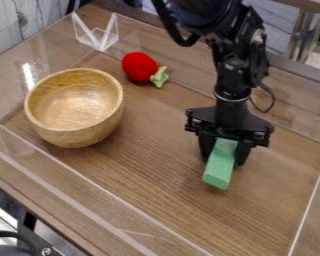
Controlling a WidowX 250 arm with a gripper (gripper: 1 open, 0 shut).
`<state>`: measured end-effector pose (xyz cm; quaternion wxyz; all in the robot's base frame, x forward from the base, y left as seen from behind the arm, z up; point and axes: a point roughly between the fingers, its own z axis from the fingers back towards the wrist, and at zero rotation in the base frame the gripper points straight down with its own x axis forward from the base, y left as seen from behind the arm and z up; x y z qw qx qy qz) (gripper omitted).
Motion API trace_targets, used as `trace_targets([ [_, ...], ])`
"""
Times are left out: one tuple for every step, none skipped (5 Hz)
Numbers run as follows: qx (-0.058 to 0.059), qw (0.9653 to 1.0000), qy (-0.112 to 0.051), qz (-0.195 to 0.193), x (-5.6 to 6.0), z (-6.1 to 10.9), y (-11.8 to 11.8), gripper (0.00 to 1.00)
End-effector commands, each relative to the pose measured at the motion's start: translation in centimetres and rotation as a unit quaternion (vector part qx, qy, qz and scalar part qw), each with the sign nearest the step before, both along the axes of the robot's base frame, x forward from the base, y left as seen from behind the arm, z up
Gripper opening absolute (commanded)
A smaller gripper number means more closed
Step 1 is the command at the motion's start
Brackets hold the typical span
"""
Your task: Remove the green stick from the brown bowl and put it on the table
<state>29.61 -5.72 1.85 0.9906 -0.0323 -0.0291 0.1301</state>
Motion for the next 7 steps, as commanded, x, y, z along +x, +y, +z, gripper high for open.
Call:
trace_targets([
  [-0.001, 0.9998, -0.02, 0.009, -0.1, 1.5, 0.1, 0.0],
  [0.001, 0.9996, -0.019, 0.02, 0.2, 1.6, 0.6, 0.0],
  [0.001, 0.9994, -0.018, 0.03, 0.5, 1.6, 1.1, 0.0],
  [0.003, 0.998, -0.018, 0.06, -0.4, 2.3, 1.5, 0.0],
  [0.005, 0.9959, -0.018, 0.089, -1.2, 3.0, 1.8, 0.0],
  [0.006, 0.997, -0.019, 0.075, -1.3, 2.6, 2.4, 0.0],
  [0.008, 0.9977, -0.019, 0.065, -1.4, 2.1, 2.8, 0.0],
])
